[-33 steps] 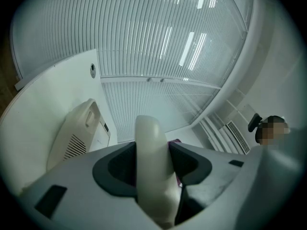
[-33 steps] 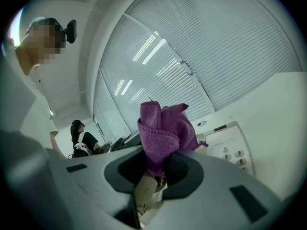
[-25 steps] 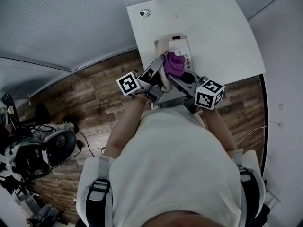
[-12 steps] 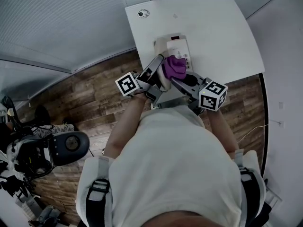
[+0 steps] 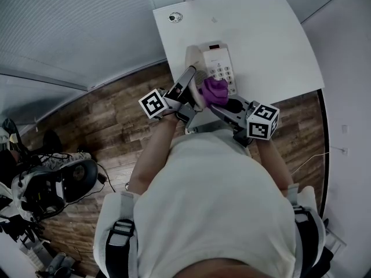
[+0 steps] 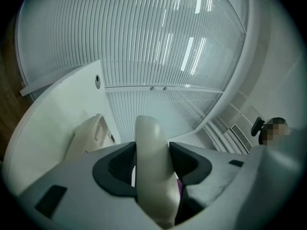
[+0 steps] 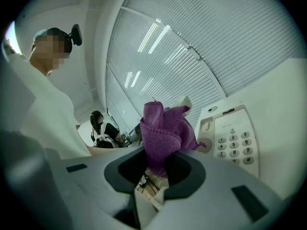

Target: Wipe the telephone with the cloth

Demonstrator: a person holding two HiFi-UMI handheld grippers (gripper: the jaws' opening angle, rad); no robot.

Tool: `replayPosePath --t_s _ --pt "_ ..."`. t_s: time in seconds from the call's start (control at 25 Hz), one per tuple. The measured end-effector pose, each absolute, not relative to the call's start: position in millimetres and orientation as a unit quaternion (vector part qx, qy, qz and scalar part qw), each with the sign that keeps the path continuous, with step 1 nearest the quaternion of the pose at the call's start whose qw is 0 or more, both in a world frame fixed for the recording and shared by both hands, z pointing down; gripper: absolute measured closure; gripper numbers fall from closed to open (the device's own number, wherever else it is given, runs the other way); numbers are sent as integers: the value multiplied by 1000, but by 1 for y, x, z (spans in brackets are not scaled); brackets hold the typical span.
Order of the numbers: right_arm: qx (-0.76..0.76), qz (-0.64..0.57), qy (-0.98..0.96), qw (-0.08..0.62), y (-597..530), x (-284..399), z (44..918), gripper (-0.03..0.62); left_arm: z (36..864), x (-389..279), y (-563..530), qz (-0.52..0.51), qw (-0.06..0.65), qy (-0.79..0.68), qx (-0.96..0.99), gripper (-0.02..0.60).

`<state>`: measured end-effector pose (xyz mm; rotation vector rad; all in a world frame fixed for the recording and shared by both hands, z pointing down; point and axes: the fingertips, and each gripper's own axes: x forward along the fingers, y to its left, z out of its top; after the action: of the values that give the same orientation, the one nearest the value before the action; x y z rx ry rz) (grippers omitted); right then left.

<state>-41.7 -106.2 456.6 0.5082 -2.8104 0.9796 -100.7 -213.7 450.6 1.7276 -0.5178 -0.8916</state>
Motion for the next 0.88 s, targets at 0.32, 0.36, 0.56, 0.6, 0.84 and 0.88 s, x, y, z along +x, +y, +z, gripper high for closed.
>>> replayPosePath --t_s 0.32,0.36,0.56,0.6,0.84,0.88 --pt "150 325 -932 56 -101 -45 454 487 453 -102 -215 -372 537 -223 724 356" --pt "149 325 -932 56 -100 -46 455 484 455 -103 -216 -370 536 -225 724 356" --pt "180 323 -927 54 -105 -38 461 490 461 -99 -214 -363 536 -236 725 356" --pt "187 322 -926 53 -107 -36 463 493 462 -99 -215 -360 534 -241 726 356" --pt "239 300 -921 68 -120 -28 475 496 482 -103 -220 -306 516 -306 740 356" --pt "248 296 -920 70 -123 -26 477 496 490 -106 -222 -281 502 -330 748 356"
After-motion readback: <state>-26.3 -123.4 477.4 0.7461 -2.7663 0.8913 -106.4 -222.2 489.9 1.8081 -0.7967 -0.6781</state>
